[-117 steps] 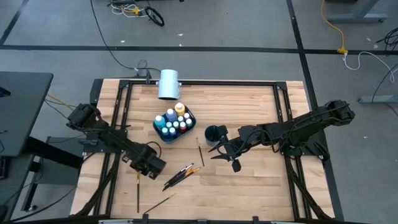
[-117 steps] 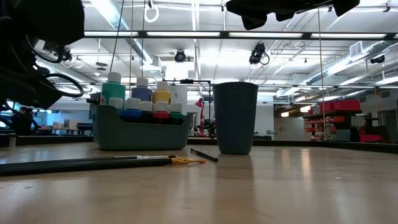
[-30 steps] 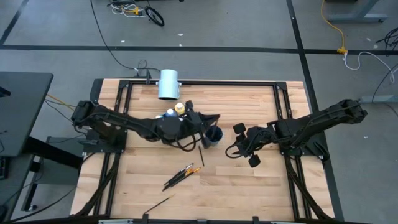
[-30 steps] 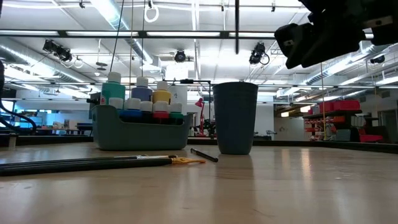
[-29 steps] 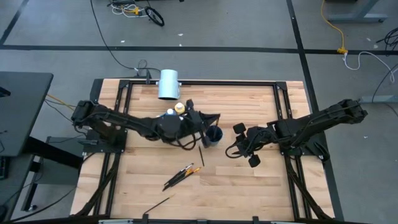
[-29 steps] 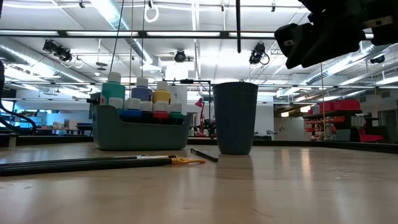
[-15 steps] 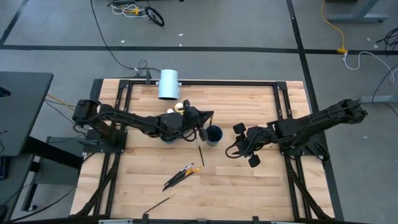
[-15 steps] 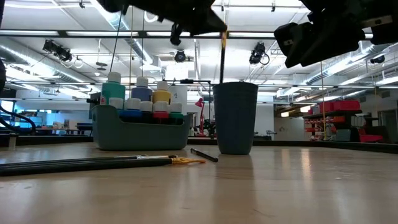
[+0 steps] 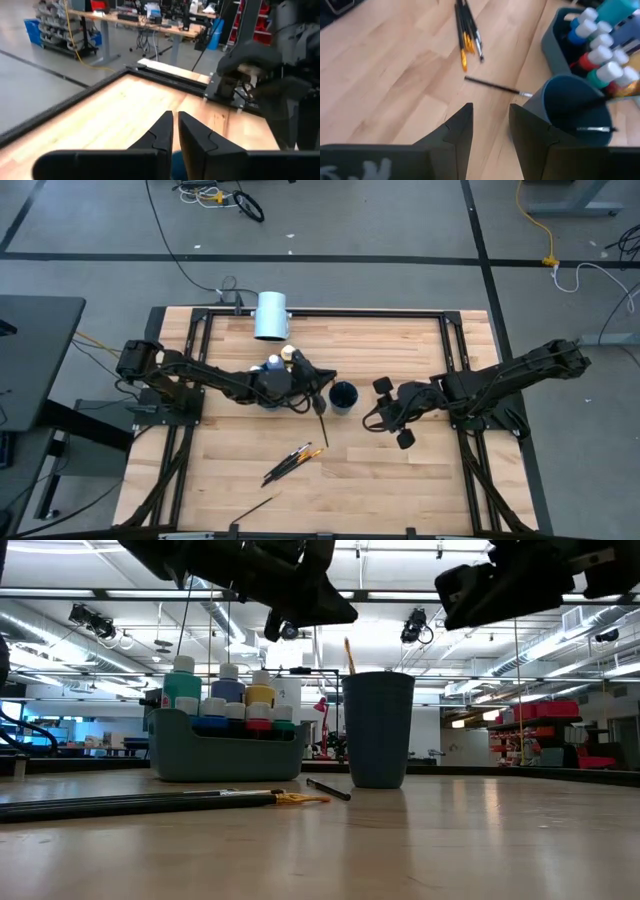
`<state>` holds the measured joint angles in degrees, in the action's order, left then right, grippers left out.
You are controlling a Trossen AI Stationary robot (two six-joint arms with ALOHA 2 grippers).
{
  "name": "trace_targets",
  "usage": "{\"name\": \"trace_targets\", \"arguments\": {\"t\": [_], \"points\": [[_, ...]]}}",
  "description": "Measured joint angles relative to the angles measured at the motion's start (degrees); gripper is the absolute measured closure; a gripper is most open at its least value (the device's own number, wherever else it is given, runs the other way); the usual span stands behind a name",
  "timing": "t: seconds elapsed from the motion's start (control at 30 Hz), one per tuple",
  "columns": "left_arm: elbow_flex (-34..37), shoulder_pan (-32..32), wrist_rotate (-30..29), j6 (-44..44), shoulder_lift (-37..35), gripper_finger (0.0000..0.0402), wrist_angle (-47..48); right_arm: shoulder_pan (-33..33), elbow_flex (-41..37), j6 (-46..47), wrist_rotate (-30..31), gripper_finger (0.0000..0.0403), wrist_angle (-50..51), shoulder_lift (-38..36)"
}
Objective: Pick & Place Paint Supplies
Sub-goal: Put the silver paint brush into the blue cup
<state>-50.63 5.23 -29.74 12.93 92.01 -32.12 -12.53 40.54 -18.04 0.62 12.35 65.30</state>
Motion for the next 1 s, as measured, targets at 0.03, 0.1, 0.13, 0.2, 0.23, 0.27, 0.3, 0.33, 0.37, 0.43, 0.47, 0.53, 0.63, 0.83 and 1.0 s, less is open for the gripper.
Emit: {"name": "trace_targets", "arguments": {"t": [0.03,0.1,0.13,0.2,0.23,0.27,0.3,0.33,0.37,0.43,0.47,0.53,0.63,0.83,1.0], "points": [[0.0,0.0,0.1,0.1,0.0,0.0361,0.3,0.0,0.0,0.0,0.0,0.0273,-0.9,0.0],[0.0,0.0,0.1,0.2,0.0,0.0358,0.1,0.0,0.0,0.0,0.0,0.0273,-2.7,0.0],[0.0,0.0,0.1,0.2,0.0,0.0356,0.0,0.0,0.0,0.1,0.0,0.0273,-3.5,0.0],[0.0,0.0,0.1,0.0,0.0,0.0352,0.2,0.0,0.0,0.1,0.0,0.0273,-4.6,0.0],[0.0,0.0,0.1,-0.4,0.0,0.0350,0.2,0.0,0.0,0.1,0.0,0.0273,-5.1,0.0],[0.0,0.0,0.4,-1.1,0.0,0.0348,0.2,0.0,0.0,0.1,0.0,0.0273,-5.5,0.0],[0.0,0.0,1.3,-1.6,0.0,0.0346,0.2,0.0,0.0,0.1,0.0,0.0273,-5.7,0.0],[0.0,0.0,2.4,-1.7,0.0,0.0344,0.3,0.0,0.0,0.1,0.0,0.0273,-5.9,0.0],[0.0,0.0,3.7,-1.7,0.0,0.0343,0.3,0.0,0.0,0.1,0.0,0.0273,-6.0,0.0],[0.0,0.0,6.5,-0.5,0.0,0.0340,0.2,0.0,0.0,0.2,0.0,0.0273,-6.1,0.0],[0.0,0.0,7.8,0.4,0.0,0.0340,0.3,0.0,0.0,0.2,0.0,0.0273,-6.1,0.0],[0.0,0.3,10.2,1.5,0.0,0.0340,0.3,0.0,0.0,0.2,0.0,0.0273,-6.0,0.0],[0.0,2.2,10.2,0.3,0.0,0.0345,0.6,0.0,0.0,1.2,0.0,0.0273,-6.0,0.0],[0.0,9.3,4.8,-0.2,0.0,0.0357,2.0,0.0,0.0,4.1,0.0,0.0273,-6.0,0.0],[0.0,15.0,3.5,0.6,-0.1,0.0368,8.1,0.0,0.0,4.1,0.0,0.0273,-6.0,0.0]]}}
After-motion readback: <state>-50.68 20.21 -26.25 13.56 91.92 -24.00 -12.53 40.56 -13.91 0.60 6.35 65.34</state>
